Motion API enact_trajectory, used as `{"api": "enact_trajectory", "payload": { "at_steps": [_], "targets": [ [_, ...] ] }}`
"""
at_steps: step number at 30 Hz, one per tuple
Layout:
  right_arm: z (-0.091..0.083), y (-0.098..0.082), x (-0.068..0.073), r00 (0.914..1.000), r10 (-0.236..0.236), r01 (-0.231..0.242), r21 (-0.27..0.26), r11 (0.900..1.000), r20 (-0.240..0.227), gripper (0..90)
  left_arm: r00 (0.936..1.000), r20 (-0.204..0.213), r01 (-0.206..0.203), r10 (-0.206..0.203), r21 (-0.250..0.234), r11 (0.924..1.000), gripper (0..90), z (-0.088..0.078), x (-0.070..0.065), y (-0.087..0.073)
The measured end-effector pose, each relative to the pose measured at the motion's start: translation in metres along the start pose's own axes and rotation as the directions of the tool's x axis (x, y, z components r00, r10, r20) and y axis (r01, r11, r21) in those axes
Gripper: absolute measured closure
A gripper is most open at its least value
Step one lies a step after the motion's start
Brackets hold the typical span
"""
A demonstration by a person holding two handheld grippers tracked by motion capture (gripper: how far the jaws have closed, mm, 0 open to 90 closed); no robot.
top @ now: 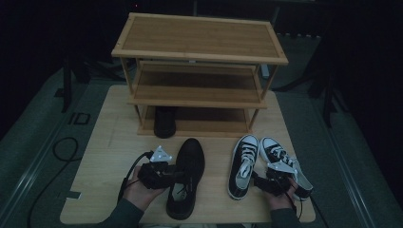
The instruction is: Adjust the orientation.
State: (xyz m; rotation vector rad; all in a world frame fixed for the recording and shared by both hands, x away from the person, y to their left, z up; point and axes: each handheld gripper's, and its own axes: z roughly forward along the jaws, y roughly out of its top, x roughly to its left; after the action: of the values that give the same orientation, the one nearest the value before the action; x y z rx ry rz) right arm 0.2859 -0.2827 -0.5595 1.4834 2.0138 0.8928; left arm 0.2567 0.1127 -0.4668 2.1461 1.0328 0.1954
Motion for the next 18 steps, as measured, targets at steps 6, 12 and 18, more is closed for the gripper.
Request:
{"api": "enact_trajectory", "payload": {
  "at_steps": [6, 12, 18],
  "targets": [
    [0.0, 0.0, -0.0001, 1.0, 0.0, 0.0, 0.0, 1.0, 0.0, 28.9, 0.9998, 0.006, 0.02, -0.02, 0.025, 0.9995, 67.7, 0.0095, 0.0004, 0.0015],
    [0.0, 0.0, 0.0, 1.0, 0.0, 0.0, 0.0, 1.0, 0.0, 28.9, 0.998, -0.005, 0.063, -0.063, 0.017, 0.9979, 85.2, 0.0083, 0.0016, 0.0016],
    [0.0, 0.0, 0.0, 1.0, 0.0, 0.0, 0.0, 1.0, 0.0, 28.9, 0.9953, -0.037, 0.089, -0.089, -0.005, 0.996, 87.2, 0.0095, 0.0021, 0.0041]
  ]
}}
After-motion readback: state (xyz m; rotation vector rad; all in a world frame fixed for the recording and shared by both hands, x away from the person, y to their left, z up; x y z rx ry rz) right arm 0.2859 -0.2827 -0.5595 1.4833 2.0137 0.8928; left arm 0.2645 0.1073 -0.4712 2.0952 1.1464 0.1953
